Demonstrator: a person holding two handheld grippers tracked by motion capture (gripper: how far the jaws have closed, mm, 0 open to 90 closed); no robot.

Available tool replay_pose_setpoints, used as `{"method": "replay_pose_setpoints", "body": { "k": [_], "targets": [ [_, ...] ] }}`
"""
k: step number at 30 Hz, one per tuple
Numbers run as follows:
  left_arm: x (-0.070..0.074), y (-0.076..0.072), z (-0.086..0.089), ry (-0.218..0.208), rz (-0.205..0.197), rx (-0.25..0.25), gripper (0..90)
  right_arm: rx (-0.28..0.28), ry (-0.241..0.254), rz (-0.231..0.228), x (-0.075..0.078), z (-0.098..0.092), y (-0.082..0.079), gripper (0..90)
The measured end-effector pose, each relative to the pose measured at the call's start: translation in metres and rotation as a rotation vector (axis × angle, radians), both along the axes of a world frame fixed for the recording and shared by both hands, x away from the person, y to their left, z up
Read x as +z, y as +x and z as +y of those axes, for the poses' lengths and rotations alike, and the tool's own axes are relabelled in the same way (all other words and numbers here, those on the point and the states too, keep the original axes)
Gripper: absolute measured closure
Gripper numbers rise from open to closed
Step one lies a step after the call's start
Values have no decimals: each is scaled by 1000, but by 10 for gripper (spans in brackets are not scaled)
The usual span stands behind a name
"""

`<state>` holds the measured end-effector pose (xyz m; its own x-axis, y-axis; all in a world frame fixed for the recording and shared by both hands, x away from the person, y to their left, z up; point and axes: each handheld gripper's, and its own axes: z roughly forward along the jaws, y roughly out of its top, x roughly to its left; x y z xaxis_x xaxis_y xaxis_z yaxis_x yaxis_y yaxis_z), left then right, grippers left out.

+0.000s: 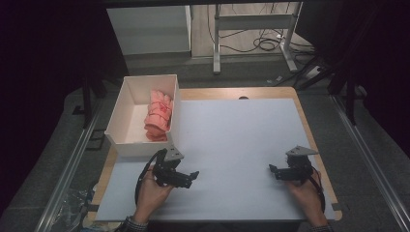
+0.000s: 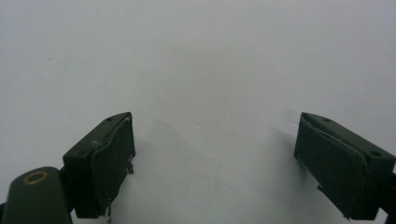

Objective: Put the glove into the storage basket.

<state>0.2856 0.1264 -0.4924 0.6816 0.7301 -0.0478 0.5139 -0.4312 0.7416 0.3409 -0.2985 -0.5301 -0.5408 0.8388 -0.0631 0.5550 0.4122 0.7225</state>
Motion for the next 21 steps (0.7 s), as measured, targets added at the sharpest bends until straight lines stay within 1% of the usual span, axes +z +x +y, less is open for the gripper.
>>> {"method": "replay_pose_setpoints", "body": {
  "k": [1,2,3,9,15,20,21],
  "targets": [
    [-7,1,-1,-3,7,-8,22,0,1,1,0,0,0,126],
    [-10,1,-2,-3,8,-11,22,0,0,0,0,0,0,125],
    [-10,1,-2,-3,8,-11,21,0,0,0,0,0,0,125],
    [-27,2,-5,12,23,-17,21,0,0,1,0,0,0,125],
    [-39,4,-9,40,35,-21,18,0,-1,-1,0,0,0,126],
    [-50,6,-13,74,50,-16,17,0,0,0,0,0,0,126],
    [-52,6,-14,75,54,-13,16,0,0,0,0,0,0,125]
  ]
}}
